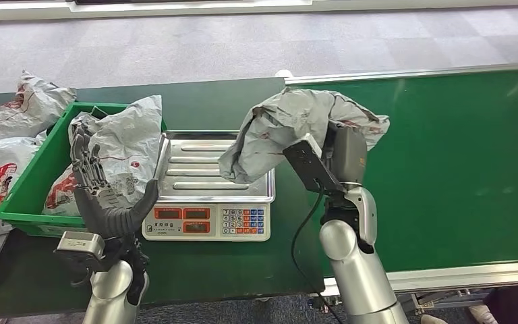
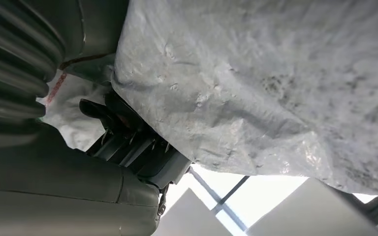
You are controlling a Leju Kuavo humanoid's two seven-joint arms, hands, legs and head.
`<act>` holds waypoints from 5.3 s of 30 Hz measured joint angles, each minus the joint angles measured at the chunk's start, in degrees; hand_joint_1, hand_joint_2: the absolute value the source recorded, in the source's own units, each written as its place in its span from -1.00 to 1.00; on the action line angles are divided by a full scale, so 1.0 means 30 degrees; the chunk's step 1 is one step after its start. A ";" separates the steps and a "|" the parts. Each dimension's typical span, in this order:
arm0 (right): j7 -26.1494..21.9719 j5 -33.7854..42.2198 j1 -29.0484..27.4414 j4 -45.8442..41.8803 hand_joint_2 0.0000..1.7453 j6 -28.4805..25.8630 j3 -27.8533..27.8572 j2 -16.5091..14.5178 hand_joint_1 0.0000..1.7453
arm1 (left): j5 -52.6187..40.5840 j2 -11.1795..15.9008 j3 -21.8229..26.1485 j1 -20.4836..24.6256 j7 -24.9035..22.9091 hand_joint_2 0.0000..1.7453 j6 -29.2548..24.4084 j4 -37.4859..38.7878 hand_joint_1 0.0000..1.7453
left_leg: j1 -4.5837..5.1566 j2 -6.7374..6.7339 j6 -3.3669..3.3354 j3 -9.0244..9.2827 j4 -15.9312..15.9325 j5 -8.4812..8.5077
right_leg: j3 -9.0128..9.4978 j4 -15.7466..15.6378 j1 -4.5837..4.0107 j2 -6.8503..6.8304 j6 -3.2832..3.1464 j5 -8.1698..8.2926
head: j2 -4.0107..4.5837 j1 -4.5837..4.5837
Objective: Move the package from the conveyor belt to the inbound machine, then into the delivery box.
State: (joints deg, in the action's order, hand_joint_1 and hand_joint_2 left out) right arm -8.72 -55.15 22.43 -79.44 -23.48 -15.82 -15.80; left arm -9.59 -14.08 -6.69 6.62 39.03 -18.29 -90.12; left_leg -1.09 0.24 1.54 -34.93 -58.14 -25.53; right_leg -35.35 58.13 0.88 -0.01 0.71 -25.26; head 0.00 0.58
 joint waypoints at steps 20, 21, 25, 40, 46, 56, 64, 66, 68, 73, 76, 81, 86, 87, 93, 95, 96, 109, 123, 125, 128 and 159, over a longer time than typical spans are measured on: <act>0.0018 0.6070 0.8323 1.5317 1.00 -0.0896 -0.4458 -0.1676 -1.00 | 0.0849 -0.0370 -0.2007 0.1761 0.0397 1.00 0.0291 0.1526 -1.00 | -0.0002 0.0031 0.0022 -0.0006 -0.0005 0.0048 | -0.0011 0.0007 -0.0001 -0.0013 -0.0001 0.0049 | 0.0000 -0.0002; -0.0041 0.6437 0.8362 1.5601 1.00 -0.1255 -0.4678 -0.1676 -1.00 | 0.0840 -0.0370 -0.2016 0.1776 0.0397 1.00 0.0311 0.1524 -1.00 | -0.0002 0.0030 0.0022 -0.0007 -0.0005 0.0048 | -0.0014 0.0007 -0.0001 -0.0013 -0.0001 0.0050 | 0.0000 -0.0004; -0.1171 0.7879 0.8623 1.6449 0.00 -0.1728 -0.4896 -0.1658 -1.00 | 0.0799 -0.0370 -0.2018 0.1857 0.0395 1.00 0.0481 0.1544 -1.00 | -0.0002 0.0024 0.0022 -0.0005 -0.0006 0.0050 | -0.0019 0.0007 -0.0001 -0.0010 -0.0002 0.0051 | 0.0000 -0.0002; -0.7082 0.8765 0.3056 0.5411 -1.00 0.5679 0.0194 -0.0250 -1.00 | -0.1311 -0.0392 -0.1765 0.1750 -0.0586 1.00 0.0949 0.1118 -1.00 | 0.0001 0.0047 0.0003 -0.0026 -0.0011 0.0008 | -0.0022 0.0004 0.0002 -0.0036 0.0005 0.0016 | 0.0000 0.0000; -0.7545 0.7565 0.0252 -0.0861 0.50 0.4064 0.1328 -0.0219 -1.00 | -0.2018 -0.0430 -0.1597 0.1513 -0.1206 1.00 0.0872 0.0727 -1.00 | 0.0001 0.0033 -0.0001 -0.0023 -0.0009 -0.0006 | -0.0032 0.0002 0.0002 -0.0028 0.0003 0.0002 | 0.0000 -0.0002; -0.8915 0.3172 -0.3444 -1.1123 1.00 -0.5479 0.1883 -0.1181 -1.00 | -0.9351 -0.0521 -0.1579 0.2765 -0.6025 1.00 0.1054 0.2710 -1.00 | 0.0007 -0.0002 -0.0001 -0.0013 -0.0010 -0.0019 | -0.0034 0.0002 0.0012 -0.0009 0.0005 -0.0003 | 0.0000 -0.0002; -0.9312 0.3585 -0.3792 -1.3309 1.00 -0.5468 0.1921 -0.1181 -1.00 | -1.1235 -0.0548 -0.1581 0.4647 -0.5810 1.00 0.1764 0.6094 -1.00 | 0.0006 0.0010 -0.0006 0.0003 -0.0011 0.0001 | -0.0020 0.0001 0.0011 -0.0006 0.0006 0.0015 | 0.0000 -0.0003; -0.9303 0.3735 -0.3784 -1.3266 1.00 -0.5463 0.1921 -0.1181 -1.00 | -1.1887 -0.0645 -0.1632 0.5481 -0.5422 1.00 0.2485 0.7904 -1.00 | 0.0007 0.0011 -0.0004 0.0005 -0.0011 0.0009 | -0.0013 0.0001 0.0011 -0.0005 0.0008 0.0026 | 0.0000 -0.0003; -0.9221 0.3787 -0.3763 -1.3084 1.00 -0.5450 0.1921 -0.1181 -1.00 | -1.2347 -0.0826 -0.1779 0.6218 -0.4998 1.00 0.3251 0.9822 -1.00 | 0.0008 0.0010 -0.0003 0.0004 -0.0012 0.0016 | -0.0005 0.0001 0.0013 -0.0005 0.0012 0.0033 | 0.0000 0.0000; -0.9042 0.3886 -0.3726 -1.2695 1.00 -0.5447 0.1921 -0.1181 -1.00 | -1.2639 -0.1108 -0.2014 0.6927 -0.4555 1.00 0.3550 1.2075 -1.00 | 0.0010 0.0006 -0.0003 0.0004 -0.0014 0.0017 | -0.0006 0.0001 0.0018 -0.0001 0.0014 0.0040 | 0.0000 0.0002; -0.8999 0.4115 -0.3699 -1.2142 1.00 -0.5447 0.1921 -0.1181 -1.00 | -1.2870 -0.1359 -0.2295 0.7720 -0.4306 1.00 0.3716 1.4701 -1.00 | 0.0012 0.0012 -0.0002 -0.0001 -0.0013 0.0014 | -0.0013 0.0001 0.0019 0.0000 0.0016 0.0036 | 0.0000 0.0000; -0.9432 0.4640 -0.3683 -1.1685 1.00 -0.5447 0.1921 -0.1181 -1.00 | -1.3040 -0.1419 -0.2539 0.8330 -0.4259 1.00 0.3947 1.6379 -1.00 | 0.0010 0.0012 -0.0001 -0.0004 -0.0010 0.0013 | -0.0018 0.0001 0.0016 0.0000 0.0012 0.0028 | 0.0000 0.0000; -0.9723 0.4993 -0.3667 -1.1347 1.00 -0.5447 0.1921 -0.1181 -1.00 | -1.3318 -0.1426 -0.2690 0.8655 -0.4259 1.00 0.3983 1.7301 -0.50 | 0.0011 0.0012 -0.0002 -0.0003 -0.0010 0.0014 | -0.0015 0.0001 0.0017 -0.0001 0.0012 0.0028 | 0.0000 0.0000; -0.9731 0.4997 -0.3665 -1.1298 1.00 -0.5447 0.1921 -0.1181 -1.00 | -1.3318 -0.1426 -0.2719 0.8699 -0.4259 1.00 0.3983 1.7409 0.00 | 0.0011 0.0013 -0.0002 -0.0004 -0.0010 0.0015 | -0.0015 0.0001 0.0017 -0.0002 0.0012 0.0029 | 0.0000 0.0000; -0.9911 0.5080 -0.3651 -1.1040 1.00 -0.5447 0.1921 -0.1181 -1.00 | -1.3318 -0.1426 -0.2841 0.8937 -0.4215 1.00 0.3939 1.7926 1.00 | 0.0011 0.0014 -0.0002 -0.0005 -0.0010 0.0014 | -0.0013 0.0001 0.0017 -0.0002 0.0012 0.0029 | 0.0000 0.0002; -1.0062 0.5199 -0.3642 -1.0943 1.00 -0.5447 0.1921 -0.1181 -1.00 | -1.3318 -0.1422 -0.2847 0.9008 -0.4206 1.00 0.3888 1.8077 1.00 | 0.0011 0.0014 -0.0001 -0.0006 -0.0010 0.0014 | -0.0013 0.0002 0.0017 -0.0003 0.0012 0.0029 | 0.0000 0.0002; -1.0128 0.5274 -0.3635 -1.0894 1.00 -0.5447 0.1921 -0.1181 -1.00 | -1.3318 -0.1421 -0.2847 0.9054 -0.4208 1.00 0.3859 1.8141 1.00 | 0.0011 0.0015 -0.0001 -0.0007 -0.0010 0.0014 | -0.0013 0.0002 0.0017 -0.0003 0.0012 0.0029 | 0.0000 0.0002; -1.0363 0.5591 -0.3591 -1.0574 1.00 -0.5447 0.1921 -0.1181 -1.00 | -1.3338 -0.1144 -0.2847 0.9338 -0.4419 1.00 0.2854 1.8203 1.00 | 0.0010 0.0016 -0.0002 -0.0008 -0.0010 0.0015 | -0.0009 0.0003 0.0017 -0.0004 0.0012 0.0029 | 0.0000 0.0002; -1.0303 0.5383 -0.3532 -1.0302 1.00 -0.5447 0.1921 -0.1181 -1.00 | -1.3752 -0.0716 -0.2847 0.9279 -0.5144 1.00 0.1763 1.6922 -1.00 | 0.0010 0.0023 -0.0002 -0.0016 -0.0010 0.0015 | -0.0008 0.0003 0.0017 -0.0009 0.0013 0.0029 | 0.0000 0.0002; -1.0288 0.5374 -0.3501 -1.0153 1.00 -0.5447 0.1921 -0.1181 -1.00 | -1.3970 -0.0698 -0.2847 0.9277 -0.5388 1.00 0.1755 1.6756 -1.00 | 0.0011 0.0024 -0.0002 -0.0016 -0.0010 0.0015 | -0.0007 0.0003 0.0017 -0.0010 0.0013 0.0029 | 0.0000 0.0002; -1.0281 0.5361 -0.3473 -0.9951 1.00 -0.5447 0.1921 -0.1181 -1.00 | -1.4636 -0.0690 -0.2856 0.9286 -0.6026 1.00 0.2032 1.6622 -1.00 | 0.0011 0.0025 -0.0002 -0.0014 -0.0011 0.0015 | -0.0008 0.0003 0.0017 -0.0011 0.0013 0.0029 | 0.0000 0.0002; -0.9966 0.4993 -0.3273 -0.9118 1.00 -0.5447 0.1914 -0.1210 -1.00 | -1.5584 -0.0676 -0.3874 1.0529 -0.6322 1.00 0.2608 1.9028 1.00 | 0.0011 0.0040 -0.0008 0.0016 -0.0011 0.0031 | 0.0034 0.0004 0.0017 -0.0039 0.0017 0.0046 | 0.0000 0.0002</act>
State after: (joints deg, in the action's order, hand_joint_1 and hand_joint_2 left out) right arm -38.62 -40.17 12.61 -106.80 -39.82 -10.08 -19.43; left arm -56.35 -16.11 -18.32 38.21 20.06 -10.46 -33.03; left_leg -1.05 0.36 1.51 -34.88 -58.17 -25.43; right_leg -35.25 58.15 0.93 -0.13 0.76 -25.12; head 0.00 0.59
